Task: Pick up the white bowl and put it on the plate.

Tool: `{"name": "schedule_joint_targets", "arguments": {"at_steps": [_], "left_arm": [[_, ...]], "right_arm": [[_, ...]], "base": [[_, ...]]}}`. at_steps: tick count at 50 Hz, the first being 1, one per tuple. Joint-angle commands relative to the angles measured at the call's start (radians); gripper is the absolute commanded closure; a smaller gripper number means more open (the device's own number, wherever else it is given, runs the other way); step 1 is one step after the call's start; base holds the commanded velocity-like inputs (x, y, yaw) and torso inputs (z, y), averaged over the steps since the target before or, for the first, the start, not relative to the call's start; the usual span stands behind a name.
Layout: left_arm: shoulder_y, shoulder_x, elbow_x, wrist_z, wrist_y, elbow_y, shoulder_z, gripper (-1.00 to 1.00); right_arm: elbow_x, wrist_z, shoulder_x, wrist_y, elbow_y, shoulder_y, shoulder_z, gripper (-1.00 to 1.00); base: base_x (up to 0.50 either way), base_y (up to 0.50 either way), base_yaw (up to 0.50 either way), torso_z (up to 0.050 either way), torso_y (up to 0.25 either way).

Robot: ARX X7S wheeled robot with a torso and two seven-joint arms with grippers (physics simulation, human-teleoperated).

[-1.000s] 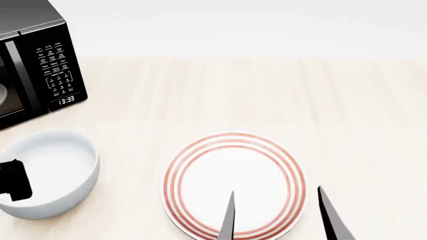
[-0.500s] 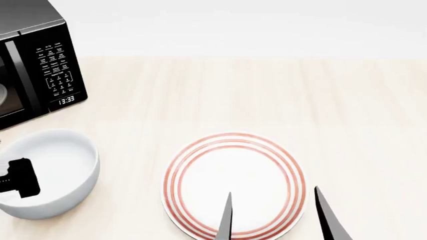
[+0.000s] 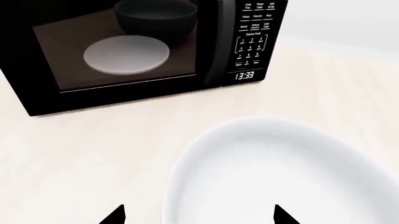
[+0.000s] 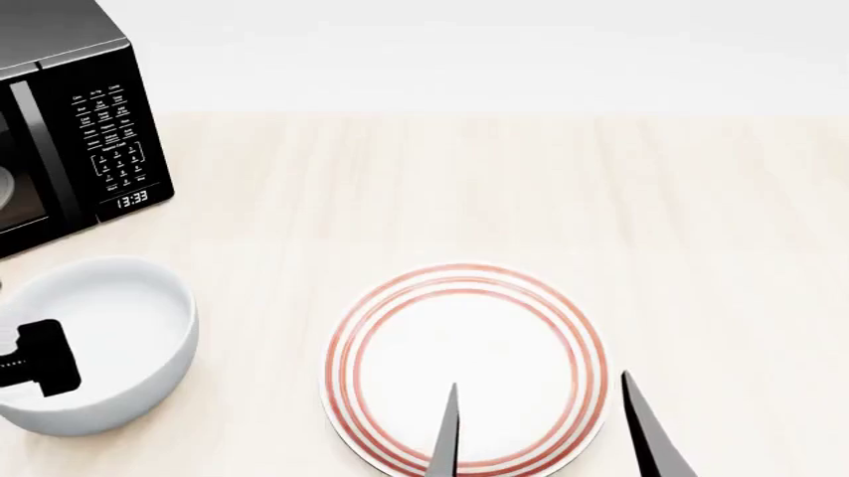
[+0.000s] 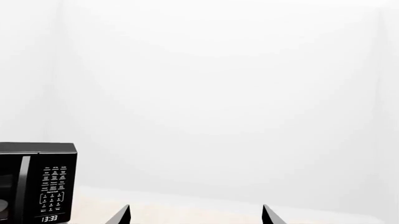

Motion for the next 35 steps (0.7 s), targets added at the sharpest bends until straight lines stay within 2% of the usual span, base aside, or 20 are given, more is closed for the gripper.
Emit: {"name": "schedule_joint_targets", "arguments": {"at_steps": [1,35], "left_arm": [[-0.011,0.019,-0.008,-0.004,0.043,-0.07,-0.03,-1.0],[-0.046,-0.008,-0.05,-0.056,0.146,-0.24,-0.014,-1.0]], "right_arm": [[-0.004,-0.022,-0.018,0.001,0.007,0.001,0.024,-1.0],[0.004,-0.01,-0.007,-0.003,0.01,0.008,0.014,-1.0]], "base": [[0.0,0.0,0.0,0.0,0.0],[0.0,0.0,0.0,0.0,0.0]]}}
